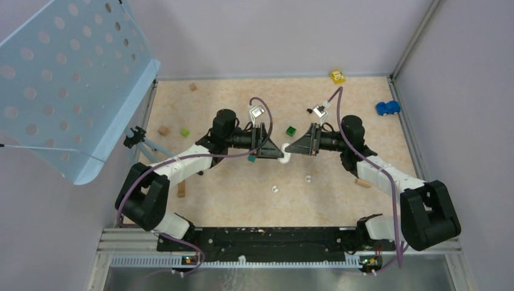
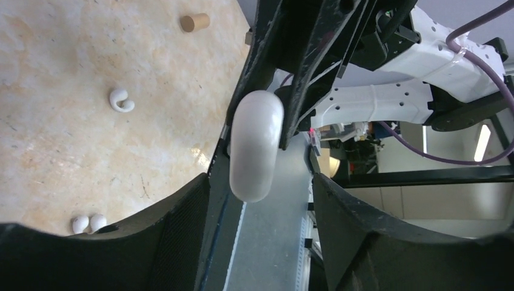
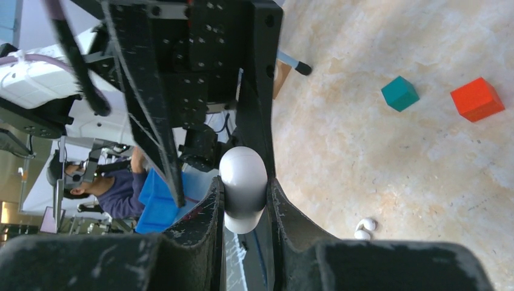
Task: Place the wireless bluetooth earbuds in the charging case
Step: Pass from the right arm to the left
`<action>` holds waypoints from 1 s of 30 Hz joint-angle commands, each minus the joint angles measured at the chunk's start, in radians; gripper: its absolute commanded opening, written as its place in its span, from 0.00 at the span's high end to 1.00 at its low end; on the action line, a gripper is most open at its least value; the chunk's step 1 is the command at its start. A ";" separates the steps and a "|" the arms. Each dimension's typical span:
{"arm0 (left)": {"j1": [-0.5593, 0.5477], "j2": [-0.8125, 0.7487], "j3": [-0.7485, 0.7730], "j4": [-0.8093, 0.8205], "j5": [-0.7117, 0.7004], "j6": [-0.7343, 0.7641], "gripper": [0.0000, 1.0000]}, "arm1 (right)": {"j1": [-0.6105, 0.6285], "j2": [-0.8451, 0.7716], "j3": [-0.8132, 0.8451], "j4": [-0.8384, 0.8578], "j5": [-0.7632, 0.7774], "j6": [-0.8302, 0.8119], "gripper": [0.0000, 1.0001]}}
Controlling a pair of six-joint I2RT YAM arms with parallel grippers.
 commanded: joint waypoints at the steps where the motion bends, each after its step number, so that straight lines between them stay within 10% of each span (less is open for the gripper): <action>1: 0.005 0.021 -0.046 0.216 0.067 -0.119 0.34 | -0.005 -0.016 0.003 0.143 -0.046 0.041 1.00; 9: 0.004 0.021 -0.048 0.235 0.060 -0.134 0.55 | -0.004 -0.027 -0.032 0.211 -0.075 0.089 1.00; 17: 0.005 0.036 -0.063 0.349 0.071 -0.214 0.48 | 0.003 -0.039 -0.038 0.211 -0.081 0.097 1.00; 30: 0.004 0.027 -0.069 0.361 0.083 -0.223 0.65 | 0.013 -0.036 -0.048 0.235 -0.070 0.114 1.00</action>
